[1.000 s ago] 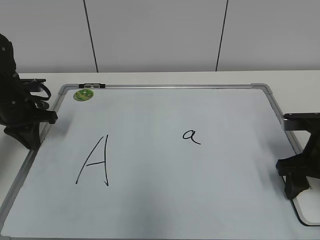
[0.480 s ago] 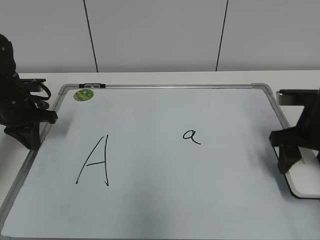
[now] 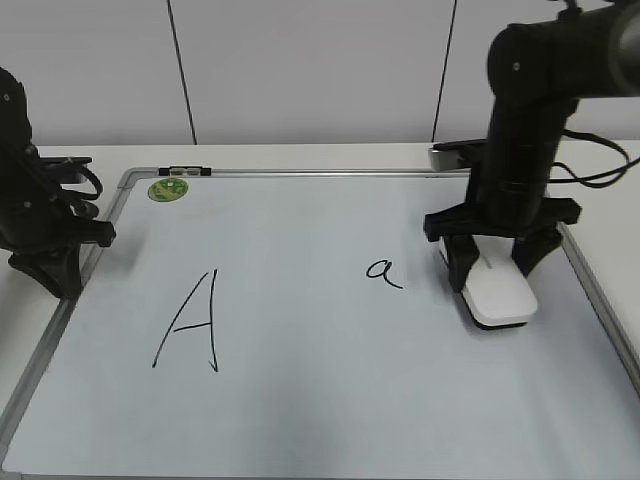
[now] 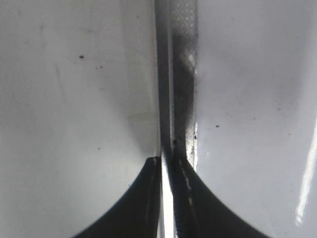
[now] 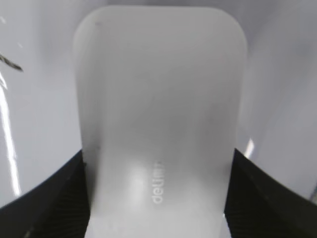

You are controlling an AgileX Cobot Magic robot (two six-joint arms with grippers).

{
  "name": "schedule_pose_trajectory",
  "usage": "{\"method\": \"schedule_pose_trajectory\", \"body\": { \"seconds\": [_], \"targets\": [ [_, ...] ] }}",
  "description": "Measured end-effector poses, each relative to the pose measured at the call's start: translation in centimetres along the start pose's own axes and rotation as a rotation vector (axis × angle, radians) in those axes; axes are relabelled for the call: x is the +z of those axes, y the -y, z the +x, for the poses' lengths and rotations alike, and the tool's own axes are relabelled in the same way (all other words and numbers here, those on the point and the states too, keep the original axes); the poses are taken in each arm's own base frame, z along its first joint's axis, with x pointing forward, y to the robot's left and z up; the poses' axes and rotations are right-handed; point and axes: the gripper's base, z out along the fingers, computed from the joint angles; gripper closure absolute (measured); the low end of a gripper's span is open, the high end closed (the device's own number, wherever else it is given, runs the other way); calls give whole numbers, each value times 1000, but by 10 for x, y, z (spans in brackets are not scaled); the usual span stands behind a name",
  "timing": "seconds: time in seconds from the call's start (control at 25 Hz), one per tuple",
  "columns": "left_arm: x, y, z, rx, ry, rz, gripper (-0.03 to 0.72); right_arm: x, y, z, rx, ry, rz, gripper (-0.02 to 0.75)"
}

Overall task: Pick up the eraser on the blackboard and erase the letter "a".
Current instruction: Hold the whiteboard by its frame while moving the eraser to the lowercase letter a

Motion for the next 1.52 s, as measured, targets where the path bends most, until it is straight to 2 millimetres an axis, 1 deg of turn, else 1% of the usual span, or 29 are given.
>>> {"method": "schedule_pose_trajectory", "body": {
  "seconds": [0.08, 0.2, 0.32, 0.4, 0.56, 0.68, 0.8, 0.96, 1.08, 1.36, 1.52],
  "targets": [
    [0, 0, 0, 0, 0, 0, 644, 8, -9, -18, -15, 16, -1, 218],
    [0, 0, 0, 0, 0, 0, 643, 14, -15, -40, -24, 49, -5, 218],
    [0, 0, 0, 0, 1, 0, 642, 19, -19, -53, -22, 63, -26, 218],
    [0, 0, 0, 0, 1, 0, 641, 20, -20, -57, -19, 57, -35, 218],
    [0, 0, 0, 0, 1, 0, 639, 23, -22, -58, -26, 37, -46, 218],
    [0, 0, 0, 0, 1, 0, 639, 24, -30, -57, -56, 33, -50, 218],
    [0, 0, 0, 0, 1, 0, 638, 23, -47, -54, -100, 38, -59, 218],
    [0, 0, 0, 0, 1, 0, 635, 24, -75, -48, -147, 33, -90, 218],
    [0, 0, 0, 0, 1, 0, 634, 25, -91, -45, -172, 27, -122, 218],
    [0, 0, 0, 0, 1, 0, 633, 28, -118, -38, -220, 14, -196, 218],
    [0, 0, 0, 0, 1, 0, 633, 25, -125, -38, -223, 20, -235, 218]
  ]
}}
